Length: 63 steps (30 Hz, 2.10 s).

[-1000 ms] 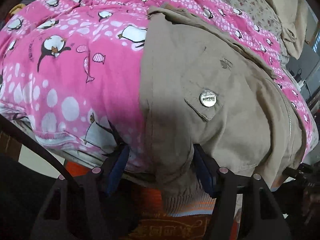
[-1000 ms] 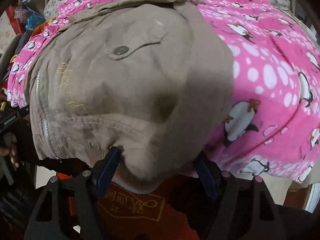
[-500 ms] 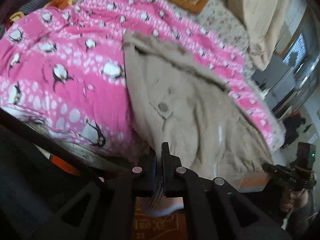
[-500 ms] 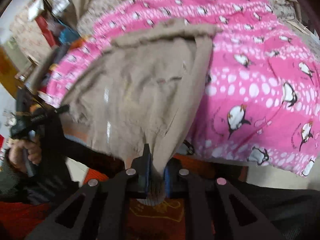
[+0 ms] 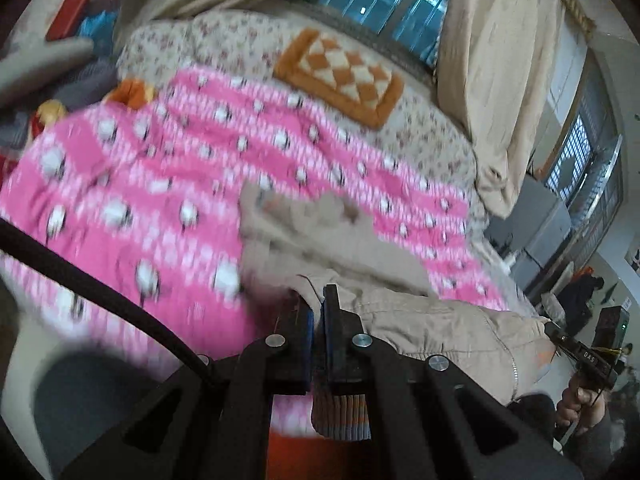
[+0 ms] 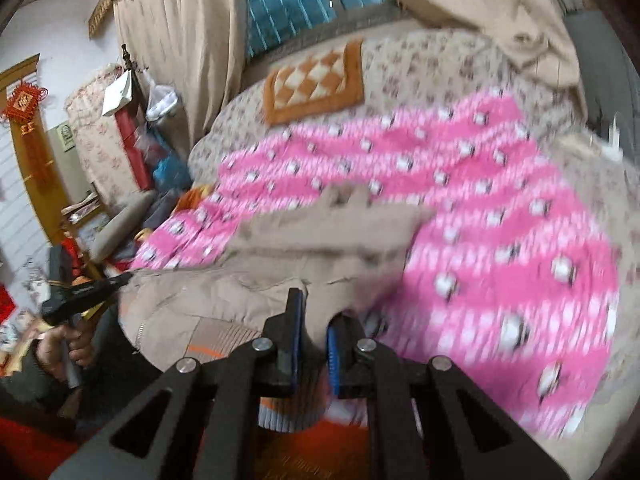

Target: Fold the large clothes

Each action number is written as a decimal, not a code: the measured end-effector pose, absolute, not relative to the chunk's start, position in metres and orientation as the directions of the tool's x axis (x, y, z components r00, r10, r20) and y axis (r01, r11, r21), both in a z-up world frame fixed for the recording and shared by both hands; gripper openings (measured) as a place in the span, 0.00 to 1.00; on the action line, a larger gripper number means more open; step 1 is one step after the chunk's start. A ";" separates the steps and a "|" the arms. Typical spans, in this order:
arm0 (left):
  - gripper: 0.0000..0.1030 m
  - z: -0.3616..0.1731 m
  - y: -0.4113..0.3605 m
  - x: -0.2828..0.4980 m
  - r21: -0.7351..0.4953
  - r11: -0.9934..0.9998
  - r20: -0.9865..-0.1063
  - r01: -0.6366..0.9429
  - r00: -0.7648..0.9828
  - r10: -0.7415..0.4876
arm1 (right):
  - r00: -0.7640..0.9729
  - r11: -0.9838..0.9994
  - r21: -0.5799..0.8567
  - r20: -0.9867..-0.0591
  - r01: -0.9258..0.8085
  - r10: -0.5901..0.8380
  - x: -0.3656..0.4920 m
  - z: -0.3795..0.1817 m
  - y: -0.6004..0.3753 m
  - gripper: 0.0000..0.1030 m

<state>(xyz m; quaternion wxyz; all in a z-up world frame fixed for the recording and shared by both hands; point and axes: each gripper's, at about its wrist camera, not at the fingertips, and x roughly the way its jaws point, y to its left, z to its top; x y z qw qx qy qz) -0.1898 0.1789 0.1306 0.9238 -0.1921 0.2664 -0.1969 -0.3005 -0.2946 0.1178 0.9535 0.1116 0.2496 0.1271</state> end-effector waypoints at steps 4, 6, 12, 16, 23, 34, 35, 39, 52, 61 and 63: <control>0.00 0.165 0.167 -0.143 -0.434 0.862 -0.354 0.264 0.829 -0.432 | 0.911 0.982 0.150 -0.379 -0.114 0.164 -0.251 0.140 -0.286 0.10; 0.00 0.175 0.159 -0.118 -0.422 0.870 -0.345 0.254 0.843 -0.413 | 0.929 0.992 0.097 -0.352 -0.082 0.112 -0.226 0.148 -0.280 0.10; 0.00 0.177 0.128 -0.019 -0.320 0.923 -0.346 0.214 0.881 -0.324 | 0.944 0.999 0.008 -0.329 0.034 -0.030 -0.126 0.146 -0.267 0.10; 0.00 0.144 0.114 0.048 -0.307 0.940 -0.410 0.152 0.870 -0.275 | 0.923 0.996 0.060 -0.382 0.069 -0.041 -0.061 0.124 -0.275 0.10; 0.00 0.071 0.085 0.133 -0.242 0.968 -0.531 0.067 0.826 -0.190 | 0.847 0.987 0.105 -0.529 0.124 -0.050 0.027 0.044 -0.289 0.10; 0.00 0.011 0.074 0.185 -0.109 0.994 -0.732 -0.024 0.678 -0.064 | 0.630 0.985 0.132 -0.776 0.110 0.034 0.100 -0.039 -0.293 0.19; 0.00 0.012 0.079 0.185 -0.136 0.991 -0.740 -0.021 0.667 -0.087 | 0.628 0.980 0.165 -0.776 0.110 0.060 0.098 -0.035 -0.296 0.22; 0.04 0.026 0.102 0.180 -0.274 0.961 -0.745 -0.039 0.641 -0.187 | 0.647 0.938 0.329 -0.739 0.106 0.186 0.071 -0.005 -0.313 0.49; 0.02 0.082 0.037 0.075 -0.292 0.883 -0.579 0.368 0.666 -0.470 | 0.641 0.955 0.280 -0.717 -0.093 0.273 0.025 0.043 -0.277 0.19; 0.01 0.037 0.033 0.136 -0.245 0.952 -0.758 0.184 0.576 -0.306 | 0.544 0.947 0.309 -0.811 0.084 0.217 0.067 0.005 -0.283 0.18; 0.01 0.038 0.043 0.149 -0.247 0.960 -0.751 0.131 0.600 -0.275 | 0.540 0.937 0.326 -0.815 0.126 0.210 0.074 0.000 -0.289 0.18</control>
